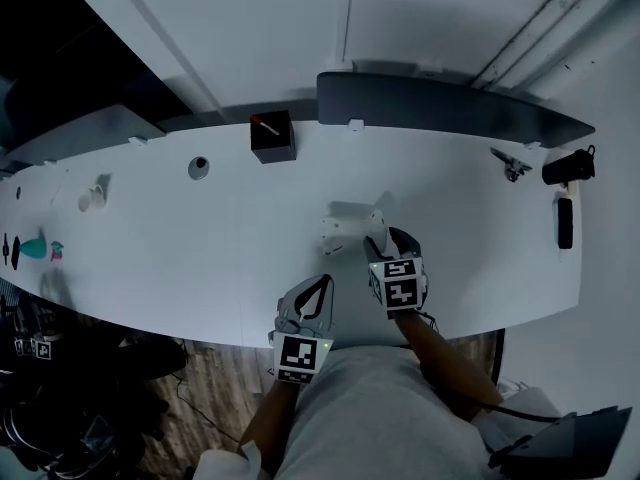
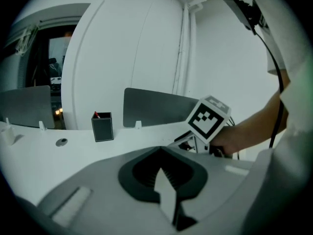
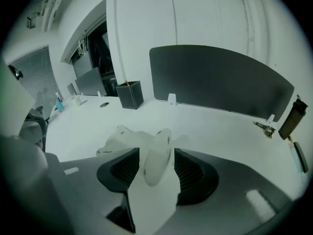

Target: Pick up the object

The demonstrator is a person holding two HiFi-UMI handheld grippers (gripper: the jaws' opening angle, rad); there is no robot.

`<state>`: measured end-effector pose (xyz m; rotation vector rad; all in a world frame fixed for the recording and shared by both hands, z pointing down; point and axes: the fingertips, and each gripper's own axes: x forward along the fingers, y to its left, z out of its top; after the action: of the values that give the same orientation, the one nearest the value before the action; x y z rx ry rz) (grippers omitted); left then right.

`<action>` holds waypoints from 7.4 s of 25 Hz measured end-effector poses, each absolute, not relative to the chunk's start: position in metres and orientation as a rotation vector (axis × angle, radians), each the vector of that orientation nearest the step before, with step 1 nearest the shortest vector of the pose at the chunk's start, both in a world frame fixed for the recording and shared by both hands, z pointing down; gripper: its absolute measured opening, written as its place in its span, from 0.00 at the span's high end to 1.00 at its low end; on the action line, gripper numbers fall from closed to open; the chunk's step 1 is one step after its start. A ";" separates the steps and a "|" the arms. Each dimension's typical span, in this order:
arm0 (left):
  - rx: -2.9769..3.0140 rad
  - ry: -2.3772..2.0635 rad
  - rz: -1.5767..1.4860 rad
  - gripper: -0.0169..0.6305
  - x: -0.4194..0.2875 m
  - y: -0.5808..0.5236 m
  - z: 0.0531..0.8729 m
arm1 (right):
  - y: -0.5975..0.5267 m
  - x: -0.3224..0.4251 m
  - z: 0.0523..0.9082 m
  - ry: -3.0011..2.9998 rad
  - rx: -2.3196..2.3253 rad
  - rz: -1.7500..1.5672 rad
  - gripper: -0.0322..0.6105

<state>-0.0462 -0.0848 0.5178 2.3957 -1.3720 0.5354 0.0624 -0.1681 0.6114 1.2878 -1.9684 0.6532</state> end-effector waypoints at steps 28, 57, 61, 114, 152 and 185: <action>2.379 -1.130 0.412 0.83 -0.065 -0.108 0.517 | -0.153 0.029 0.519 -2.173 0.874 -0.314 0.69; 2.576 -0.445 0.061 0.51 -0.003 -0.086 0.460 | -0.062 -0.024 0.409 -2.242 0.281 -1.265 0.70; 2.574 -0.522 0.024 0.56 -0.009 -0.093 0.458 | -0.069 -0.023 0.410 -2.215 0.297 -1.283 0.70; 2.529 -1.407 0.071 0.68 -0.036 -0.070 0.431 | -0.077 0.034 0.455 -2.232 1.185 0.045 0.95; 2.436 -1.458 -0.075 0.69 -0.021 0.133 0.398 | 0.118 0.062 0.447 -2.441 1.181 0.273 0.95; 2.530 -1.398 -0.247 0.70 -0.011 0.130 0.354 | 0.124 0.062 0.386 -2.519 1.290 0.228 0.95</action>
<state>-0.0110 0.1301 0.3545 2.5298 -1.3977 -0.2469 0.0616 0.1241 0.3861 1.2896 -2.5191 0.2284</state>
